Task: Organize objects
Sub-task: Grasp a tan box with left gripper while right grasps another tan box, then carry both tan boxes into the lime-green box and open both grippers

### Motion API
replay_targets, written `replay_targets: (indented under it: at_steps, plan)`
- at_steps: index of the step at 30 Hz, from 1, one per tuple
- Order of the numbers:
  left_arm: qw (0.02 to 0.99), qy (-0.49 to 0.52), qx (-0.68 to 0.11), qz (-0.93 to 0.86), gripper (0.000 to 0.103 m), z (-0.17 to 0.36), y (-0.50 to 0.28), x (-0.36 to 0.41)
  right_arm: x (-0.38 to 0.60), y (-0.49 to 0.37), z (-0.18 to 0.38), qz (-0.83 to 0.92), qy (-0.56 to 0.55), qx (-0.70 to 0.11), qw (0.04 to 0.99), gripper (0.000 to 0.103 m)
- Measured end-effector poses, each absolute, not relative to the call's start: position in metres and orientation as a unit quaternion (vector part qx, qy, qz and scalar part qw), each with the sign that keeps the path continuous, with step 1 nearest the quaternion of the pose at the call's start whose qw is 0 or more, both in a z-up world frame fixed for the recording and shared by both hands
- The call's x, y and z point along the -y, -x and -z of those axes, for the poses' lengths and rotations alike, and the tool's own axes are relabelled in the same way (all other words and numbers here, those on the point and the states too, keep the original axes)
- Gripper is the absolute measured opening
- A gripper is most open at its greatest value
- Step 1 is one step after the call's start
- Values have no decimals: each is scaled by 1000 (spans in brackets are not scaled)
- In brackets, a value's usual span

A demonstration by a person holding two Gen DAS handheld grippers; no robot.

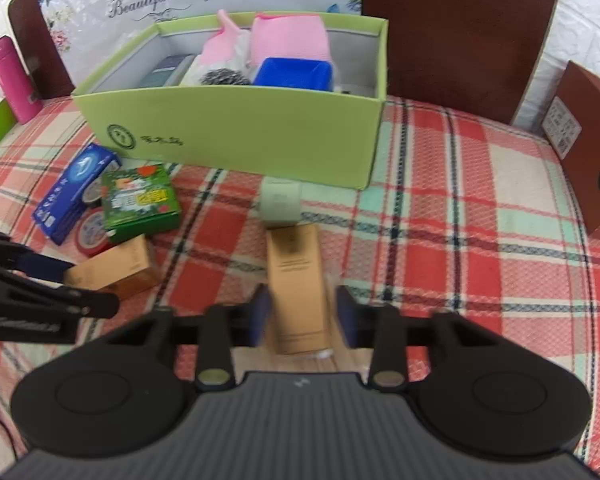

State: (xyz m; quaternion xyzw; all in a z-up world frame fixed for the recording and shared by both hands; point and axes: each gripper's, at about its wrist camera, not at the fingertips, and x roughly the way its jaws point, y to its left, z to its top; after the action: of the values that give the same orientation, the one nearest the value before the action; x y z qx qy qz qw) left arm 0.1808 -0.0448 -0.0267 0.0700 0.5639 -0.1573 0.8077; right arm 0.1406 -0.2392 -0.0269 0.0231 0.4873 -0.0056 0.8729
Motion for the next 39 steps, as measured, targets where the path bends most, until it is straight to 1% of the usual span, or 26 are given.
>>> replay_targets:
  at_steps: [5, 10, 12, 14, 15, 17, 27, 28, 29, 31, 39]
  plan:
    - [802, -77, -565, 180, 36, 25, -165, 41, 231, -121, 18, -39, -34, -504, 862, 31]
    - [787, -75, -582, 193, 36, 26, -135, 29, 220, -91, 22, -66, -34, -533, 843, 31]
    - [790, -66, -581, 182, 38, 27, -133, 27, 219, -89, 28, -60, -43, -544, 836, 31]
    - [791, -65, -583, 171, 50, 27, -137, 30, 217, -91, 27, -57, -41, -543, 837, 31]
    - [794, -69, -581, 168, 52, 29, -137, 30, 214, -92, 25, -57, -33, -538, 840, 31]
    - [798, -82, -575, 162, 52, 29, -141, 37, 210, -95, 24, -58, -14, -533, 844, 35]
    - [801, -94, -570, 157, 53, 30, -152, 51, 204, -97, 39, -53, -1, -556, 830, 34]
    - [800, -94, -572, 159, 51, 29, -152, 51, 204, -97, 39, -51, -1, -557, 829, 31]
    - [799, -93, -572, 162, 44, 29, -154, 50, 205, -96, 38, -51, -3, -558, 828, 31]
    - [799, -88, -571, 166, 38, 27, -152, 46, 205, -94, 36, -52, -7, -561, 826, 31]
    - [799, -71, -569, 180, 32, 12, -145, 36, 203, -87, 15, -69, -21, -548, 833, 31]
